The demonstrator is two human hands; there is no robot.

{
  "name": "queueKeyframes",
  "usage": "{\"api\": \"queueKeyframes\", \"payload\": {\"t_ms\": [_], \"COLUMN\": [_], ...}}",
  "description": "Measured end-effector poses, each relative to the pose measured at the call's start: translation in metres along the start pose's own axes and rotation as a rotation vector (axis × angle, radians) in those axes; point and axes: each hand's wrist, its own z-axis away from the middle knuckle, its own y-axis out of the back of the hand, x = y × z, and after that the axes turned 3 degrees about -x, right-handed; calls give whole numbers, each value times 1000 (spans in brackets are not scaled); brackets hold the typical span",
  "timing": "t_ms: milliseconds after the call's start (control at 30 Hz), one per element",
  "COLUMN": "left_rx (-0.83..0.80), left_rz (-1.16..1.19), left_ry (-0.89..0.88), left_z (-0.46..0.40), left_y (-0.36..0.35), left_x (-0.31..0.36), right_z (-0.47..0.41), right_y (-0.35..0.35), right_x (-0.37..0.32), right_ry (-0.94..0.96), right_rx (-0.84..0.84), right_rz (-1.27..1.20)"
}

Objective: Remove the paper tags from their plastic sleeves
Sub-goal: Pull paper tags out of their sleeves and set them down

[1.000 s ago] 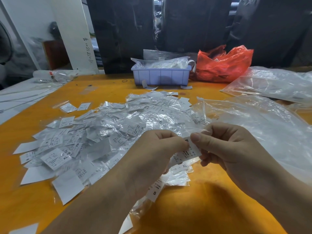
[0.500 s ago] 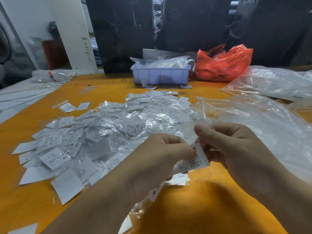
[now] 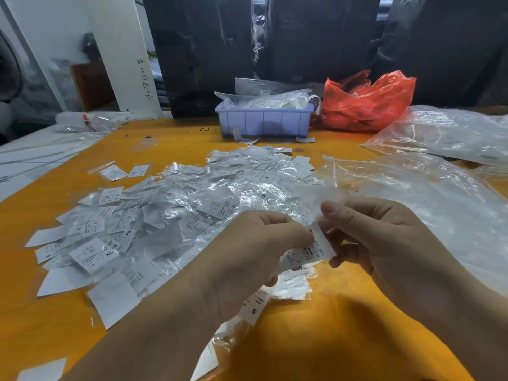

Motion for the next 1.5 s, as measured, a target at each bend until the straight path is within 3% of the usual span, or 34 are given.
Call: {"api": "queueKeyframes", "payload": {"t_ms": [433, 733, 1500], "left_rx": [71, 105, 227], "left_rz": [89, 27, -75], "left_ry": [-107, -251, -297], "left_z": [1, 2, 2], "left_y": [-2, -4, -5], "left_x": [-1, -6, -9], "right_z": [-1, -3, -4], "right_y": [0, 4, 5], "right_x": [1, 4, 5], "right_ry": [-13, -54, -262], "right_rx": [-37, -55, -229], "right_rz": [-31, -142, -123]}}
